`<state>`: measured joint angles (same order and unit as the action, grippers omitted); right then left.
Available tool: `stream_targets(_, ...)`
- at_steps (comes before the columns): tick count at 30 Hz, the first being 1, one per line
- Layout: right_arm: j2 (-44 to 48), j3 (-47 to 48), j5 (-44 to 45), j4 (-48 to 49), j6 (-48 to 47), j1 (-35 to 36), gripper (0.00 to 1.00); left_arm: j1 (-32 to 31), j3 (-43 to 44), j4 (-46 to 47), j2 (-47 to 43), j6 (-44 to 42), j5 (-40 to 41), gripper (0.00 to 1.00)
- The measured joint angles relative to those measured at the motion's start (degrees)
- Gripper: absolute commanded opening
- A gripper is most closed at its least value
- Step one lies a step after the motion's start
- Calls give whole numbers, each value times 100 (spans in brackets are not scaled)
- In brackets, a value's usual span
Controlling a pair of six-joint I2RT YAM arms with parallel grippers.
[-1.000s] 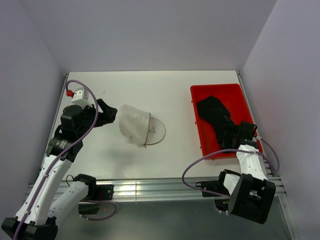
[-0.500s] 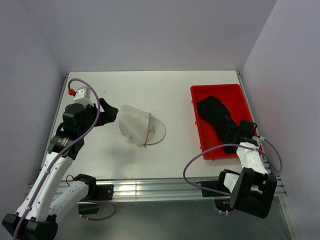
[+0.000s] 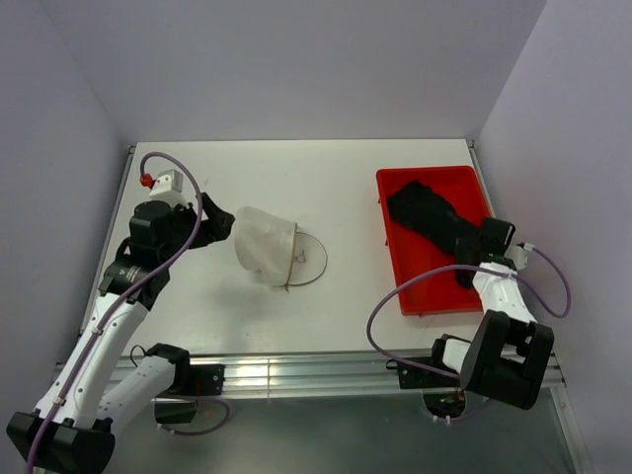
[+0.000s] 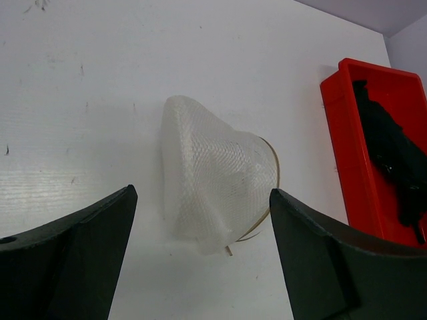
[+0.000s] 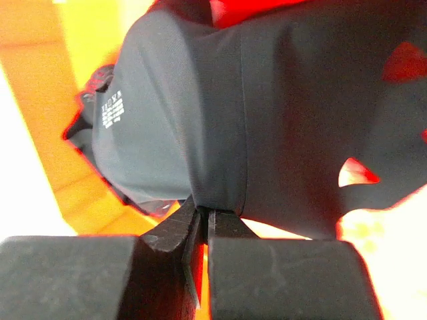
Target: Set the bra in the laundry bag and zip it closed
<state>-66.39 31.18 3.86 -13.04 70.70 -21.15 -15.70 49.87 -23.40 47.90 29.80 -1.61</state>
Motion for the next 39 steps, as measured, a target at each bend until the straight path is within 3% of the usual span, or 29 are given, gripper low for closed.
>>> stream_targets(6, 310, 872, 122, -350, -654, 17, 0, -31, 4, 2, 168, 4, 44, 86)
stream_targets(20, 861, 4177, 111, -1497, -1912, 492, 0, -402, 708, -328, 1937, 192, 778, 84)
stream_targets(25, 664, 5246, 63, -1770, -2149, 1309, 0, -507, 881, -273, 2367, 348, 898, 68)
stream_targets(32, 184, 5668, 170, -1845, -2216, 2765, 0, -529, 881, -275, 2715, 483, 903, 59)
stream_targets(35, -101, 5696, 278, -1875, -2216, 3381, 0, -529, 876, -275, 2835, 553, 907, 39)
stream_targets(36, -195, 5700, 310, -1878, -2216, 3556, 0, -529, 876, -278, 2870, 579, 914, 23)
stream_targets(39, -498, 5829, 496, -1923, -2221, 4096, 0, -529, 879, -363, 2966, 595, 1047, 3)
